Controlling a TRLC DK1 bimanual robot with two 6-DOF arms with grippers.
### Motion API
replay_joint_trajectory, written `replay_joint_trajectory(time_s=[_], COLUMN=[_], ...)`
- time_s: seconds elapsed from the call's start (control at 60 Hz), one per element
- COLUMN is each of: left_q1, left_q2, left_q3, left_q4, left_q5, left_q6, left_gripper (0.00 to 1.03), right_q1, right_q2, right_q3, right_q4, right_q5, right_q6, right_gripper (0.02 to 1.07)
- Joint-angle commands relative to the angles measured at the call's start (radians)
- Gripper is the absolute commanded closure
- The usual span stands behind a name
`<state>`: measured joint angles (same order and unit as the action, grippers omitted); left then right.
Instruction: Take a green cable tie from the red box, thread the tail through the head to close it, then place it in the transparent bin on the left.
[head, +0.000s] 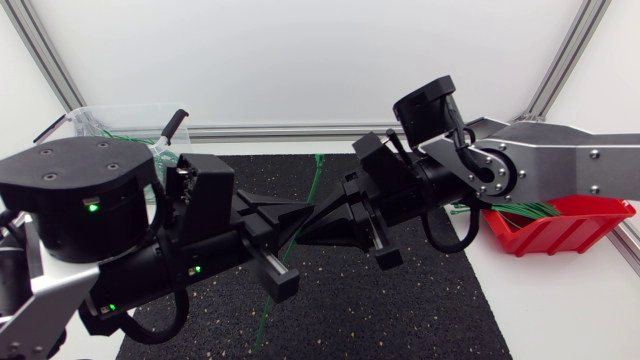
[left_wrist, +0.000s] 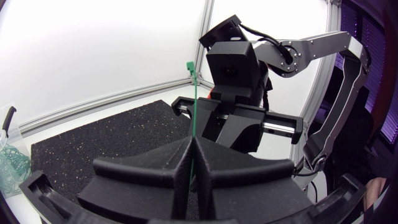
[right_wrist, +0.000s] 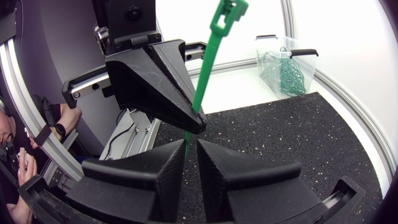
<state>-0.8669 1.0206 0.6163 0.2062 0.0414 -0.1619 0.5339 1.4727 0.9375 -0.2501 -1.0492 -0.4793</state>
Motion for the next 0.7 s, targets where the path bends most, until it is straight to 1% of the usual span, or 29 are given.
replay_joint_trajectory(time_s=[0.0,0.167,0.217,0.317,0.433,0.517,0.583,0.617,0.683], left_q1=[-0.011,-0.012,-0.012,-0.012,-0.012,0.002,0.029,0.037,0.060], left_q2=[0.001,0.001,0.001,0.001,0.003,0.006,-0.002,-0.008,-0.019], left_q3=[0.031,0.030,0.030,0.028,0.030,0.034,0.034,0.033,0.030], left_q4=[0.006,0.004,0.006,0.004,-0.002,-0.007,-0.007,-0.004,-0.007], left_q5=[0.005,0.005,0.005,0.005,0.005,0.025,0.055,0.057,0.057], left_q6=[-0.028,-0.030,-0.030,-0.030,-0.030,-0.024,-0.005,0.013,0.058], left_gripper=[0.99,0.99,0.99,0.99,0.99,0.99,0.97,0.92,0.88], right_q1=[0.012,0.024,0.029,0.031,0.031,0.031,0.028,0.023,0.009], right_q2=[-0.017,-0.018,-0.020,-0.020,-0.017,-0.017,-0.017,-0.015,-0.009], right_q3=[-0.028,-0.031,-0.032,-0.037,-0.034,-0.032,-0.029,-0.017,0.009], right_q4=[0.023,0.034,0.040,0.063,0.063,0.057,0.031,-0.006,-0.084], right_q5=[0.003,0.003,0.003,0.017,0.043,0.064,0.075,0.075,0.081], right_q6=[-0.005,0.001,0.001,0.019,0.030,0.048,0.048,0.048,0.036], right_gripper=[0.93,0.96,1.01,1.01,1.01,1.01,1.01,1.01,1.01])
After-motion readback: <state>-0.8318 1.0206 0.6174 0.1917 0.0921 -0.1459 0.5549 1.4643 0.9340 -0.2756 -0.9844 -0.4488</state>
